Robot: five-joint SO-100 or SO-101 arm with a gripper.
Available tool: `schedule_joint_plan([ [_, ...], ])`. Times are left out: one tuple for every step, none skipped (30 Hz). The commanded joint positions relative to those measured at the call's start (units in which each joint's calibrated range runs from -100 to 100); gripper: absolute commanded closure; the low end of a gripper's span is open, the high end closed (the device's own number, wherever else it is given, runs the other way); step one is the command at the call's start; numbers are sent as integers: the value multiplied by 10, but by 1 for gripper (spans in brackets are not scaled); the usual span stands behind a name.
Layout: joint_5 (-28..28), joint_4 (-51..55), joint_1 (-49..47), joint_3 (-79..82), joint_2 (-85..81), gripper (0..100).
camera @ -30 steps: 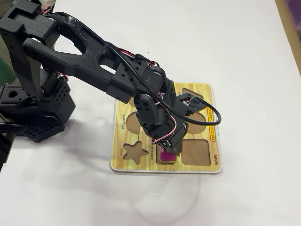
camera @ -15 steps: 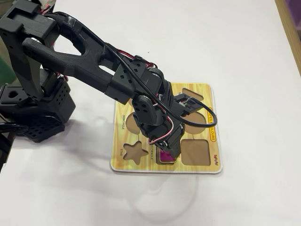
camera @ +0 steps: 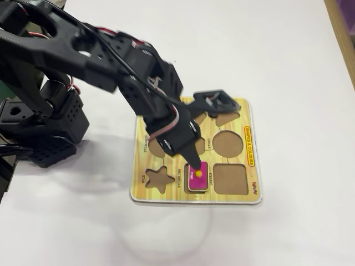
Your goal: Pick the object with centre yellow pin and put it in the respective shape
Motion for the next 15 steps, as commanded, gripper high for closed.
schedule_joint_plan([
  [-51, -6, -36, 21, -82, 84],
  [-67, -6, -45, 30, -98, 84],
  [-84, -6, -54, 40, -116, 84],
  [-99, -6, -60, 49, -133, 84],
  [-112, -6, -66, 57, -148, 84],
  [-126, -6, -72, 67, -166, 84],
  [-140, -6, -77, 78, -185, 84],
  [-150, -6, -80, 88, -201, 84],
  [-159, -6, -81, 98, -217, 84],
  [-167, -6, -83, 108, -233, 84],
  [-176, -6, -83, 120, -253, 84],
  [-184, -6, -83, 132, -272, 84],
  [-192, -6, -83, 147, -293, 84],
  [-201, -6, -83, 162, -313, 84],
  [-209, -6, -83, 177, -333, 84],
])
